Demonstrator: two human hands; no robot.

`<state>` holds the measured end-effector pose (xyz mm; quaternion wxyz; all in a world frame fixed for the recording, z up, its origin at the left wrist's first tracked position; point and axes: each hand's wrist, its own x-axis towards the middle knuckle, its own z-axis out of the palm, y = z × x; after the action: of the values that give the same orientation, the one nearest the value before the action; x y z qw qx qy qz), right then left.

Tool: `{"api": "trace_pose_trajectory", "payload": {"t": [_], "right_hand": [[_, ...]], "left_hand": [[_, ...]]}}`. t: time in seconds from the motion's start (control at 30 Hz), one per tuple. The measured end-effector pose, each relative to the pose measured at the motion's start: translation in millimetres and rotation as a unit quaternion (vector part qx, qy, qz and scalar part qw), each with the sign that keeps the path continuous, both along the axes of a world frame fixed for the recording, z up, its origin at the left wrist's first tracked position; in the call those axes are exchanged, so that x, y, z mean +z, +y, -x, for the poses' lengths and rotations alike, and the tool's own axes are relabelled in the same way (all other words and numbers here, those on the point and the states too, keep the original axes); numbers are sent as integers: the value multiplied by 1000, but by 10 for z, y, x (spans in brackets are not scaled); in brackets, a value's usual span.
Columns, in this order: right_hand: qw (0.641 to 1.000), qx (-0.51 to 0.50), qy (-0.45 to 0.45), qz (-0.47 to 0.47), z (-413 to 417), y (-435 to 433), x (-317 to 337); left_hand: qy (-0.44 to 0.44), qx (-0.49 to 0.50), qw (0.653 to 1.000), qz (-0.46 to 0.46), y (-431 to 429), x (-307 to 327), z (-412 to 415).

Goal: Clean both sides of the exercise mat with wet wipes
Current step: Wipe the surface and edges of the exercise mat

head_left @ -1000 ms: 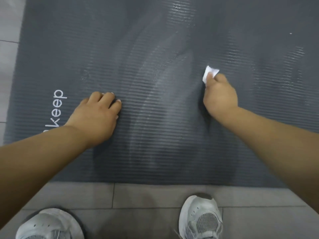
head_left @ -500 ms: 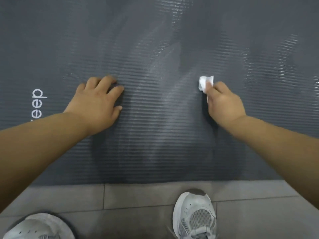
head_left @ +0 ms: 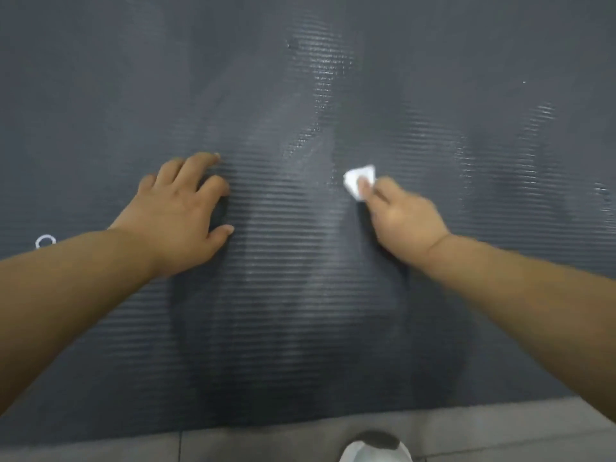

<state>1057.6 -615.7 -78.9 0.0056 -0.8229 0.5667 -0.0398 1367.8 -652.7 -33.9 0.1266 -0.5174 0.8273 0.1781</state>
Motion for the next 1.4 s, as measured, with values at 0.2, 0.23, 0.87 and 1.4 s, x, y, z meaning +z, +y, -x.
{"api": "trace_pose_trajectory", "payload": {"t": [0.2,0.23,0.87,1.4], "right_hand": [[895,-432,-37,-105,188,-856,197],[905,-408,-55,-109,15,-841,151],[925,-361,11,-120,-189,-1280,141],[918,-379,-52,-106,201,-1641,22]], "left_hand": [[10,48,998,-43,-306,-41,60],[-6,42,998,-49,-321,-63,52],[-43,32,998,-39,-355,-73,70],[-17,36,998,-52,-350,-88,34]]}}
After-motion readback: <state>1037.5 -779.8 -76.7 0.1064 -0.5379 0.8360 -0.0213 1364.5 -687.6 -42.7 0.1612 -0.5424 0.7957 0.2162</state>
